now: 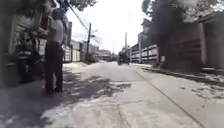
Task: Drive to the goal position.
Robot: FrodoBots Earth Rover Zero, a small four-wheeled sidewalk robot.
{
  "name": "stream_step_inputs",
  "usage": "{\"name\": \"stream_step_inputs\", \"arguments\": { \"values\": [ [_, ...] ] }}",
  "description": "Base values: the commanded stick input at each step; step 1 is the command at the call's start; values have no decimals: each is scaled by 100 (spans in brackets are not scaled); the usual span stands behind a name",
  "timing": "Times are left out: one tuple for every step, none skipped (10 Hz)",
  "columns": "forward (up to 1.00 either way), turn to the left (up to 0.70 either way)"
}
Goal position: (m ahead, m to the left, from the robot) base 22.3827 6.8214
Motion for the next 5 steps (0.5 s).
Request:
{"name": "stream_step_inputs", "arguments": {
  "values": [
    [100,0],
    [100,0],
    [100,0],
    [100,0],
    [100,0]
  ]
}}
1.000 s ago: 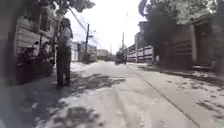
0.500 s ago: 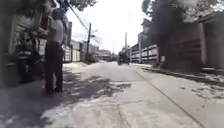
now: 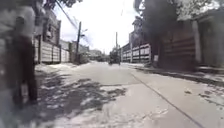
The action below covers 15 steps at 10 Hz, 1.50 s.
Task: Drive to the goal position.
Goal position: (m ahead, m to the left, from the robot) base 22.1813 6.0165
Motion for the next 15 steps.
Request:
{"name": "stream_step_inputs", "arguments": {
  "values": [
    [100,0],
    [100,0],
    [100,0],
    [100,0],
    [100,0],
    [100,1],
    [100,3],
    [100,16],
    [100,34],
    [100,37],
    [100,23],
    [100,3],
    [100,0],
    [100,0],
    [100,0]
  ]
}}
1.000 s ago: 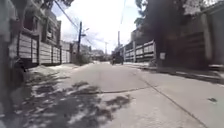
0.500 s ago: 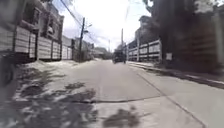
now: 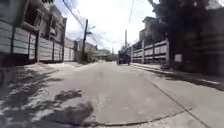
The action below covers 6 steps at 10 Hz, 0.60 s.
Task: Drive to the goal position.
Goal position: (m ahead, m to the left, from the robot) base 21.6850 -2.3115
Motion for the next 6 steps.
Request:
{"name": "stream_step_inputs", "arguments": {
  "values": [
    [100,0],
    [100,0],
    [100,0],
    [100,0],
    [100,0],
    [100,0]
  ]
}}
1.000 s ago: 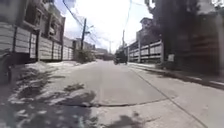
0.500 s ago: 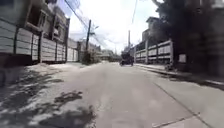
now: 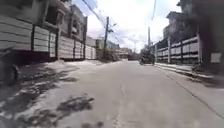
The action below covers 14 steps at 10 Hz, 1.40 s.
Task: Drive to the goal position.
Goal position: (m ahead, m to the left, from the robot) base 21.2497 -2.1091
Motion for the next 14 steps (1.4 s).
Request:
{"name": "stream_step_inputs", "arguments": {
  "values": [
    [100,-1],
    [100,-4],
    [100,-6],
    [100,-9],
    [100,-22],
    [100,-38],
    [100,-37],
    [100,-25],
    [100,-3],
    [100,0],
    [100,0],
    [100,0],
    [100,0],
    [100,0]
  ]
}}
